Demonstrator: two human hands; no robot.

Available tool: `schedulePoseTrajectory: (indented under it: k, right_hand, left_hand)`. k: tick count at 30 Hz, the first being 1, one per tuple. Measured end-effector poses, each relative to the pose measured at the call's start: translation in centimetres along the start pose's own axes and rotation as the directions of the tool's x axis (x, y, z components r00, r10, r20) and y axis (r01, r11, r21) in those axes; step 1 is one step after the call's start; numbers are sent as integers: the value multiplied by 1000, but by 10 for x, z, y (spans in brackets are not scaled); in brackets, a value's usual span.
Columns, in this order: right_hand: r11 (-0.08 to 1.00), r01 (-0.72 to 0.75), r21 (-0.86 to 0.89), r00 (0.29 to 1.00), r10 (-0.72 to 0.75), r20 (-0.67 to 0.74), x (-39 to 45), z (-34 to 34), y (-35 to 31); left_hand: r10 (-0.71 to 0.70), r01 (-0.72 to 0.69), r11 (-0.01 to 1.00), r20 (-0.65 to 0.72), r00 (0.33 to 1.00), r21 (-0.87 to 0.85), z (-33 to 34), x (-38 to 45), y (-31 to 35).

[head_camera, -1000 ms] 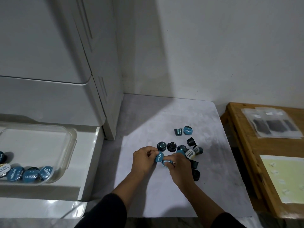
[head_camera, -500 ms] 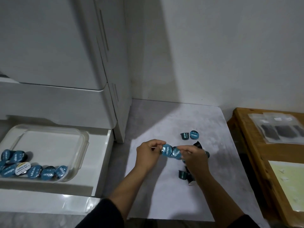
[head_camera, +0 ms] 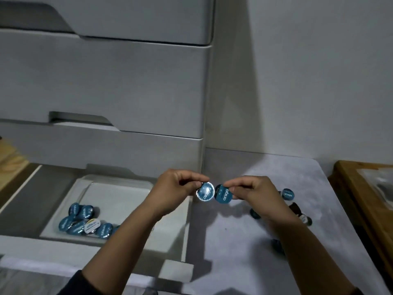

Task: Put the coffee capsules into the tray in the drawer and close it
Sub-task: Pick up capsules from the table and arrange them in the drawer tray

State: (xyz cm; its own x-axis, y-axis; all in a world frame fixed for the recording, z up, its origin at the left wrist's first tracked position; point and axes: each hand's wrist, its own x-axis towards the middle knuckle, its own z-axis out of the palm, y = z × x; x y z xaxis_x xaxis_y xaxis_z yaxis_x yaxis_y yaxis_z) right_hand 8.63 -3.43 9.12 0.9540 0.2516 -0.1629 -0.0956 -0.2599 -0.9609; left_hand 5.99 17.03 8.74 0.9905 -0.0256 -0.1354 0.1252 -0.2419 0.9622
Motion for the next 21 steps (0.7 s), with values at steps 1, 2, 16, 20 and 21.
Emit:
schedulePoseTrajectory:
  k: [1, 2, 16, 20, 21]
  right_hand:
    - [1000, 1, 4, 999, -1, 33, 0, 16, -6]
    - [1000, -5, 9, 998, 4, 65, 1, 32, -9]
    - [951, -166, -261, 961, 216, 174, 74, 259, 19]
    - [931, -244, -270, 951, 285, 121, 81, 283, 31]
    - [928, -258, -268, 948, 296, 114, 82, 286, 32]
  left_hand:
    - [-8, 7, 1000, 31, 999, 22, -18, -5, -3]
    - [-15, 13, 999, 57, 998, 49, -37, -10, -9]
    - [-168, 73, 855, 140, 976, 514, -236, 8, -122]
    - [-219, 94, 838, 174, 960, 537, -245, 18, -144]
    - [-231, 101, 837, 179, 956, 538, -245, 20, -148]
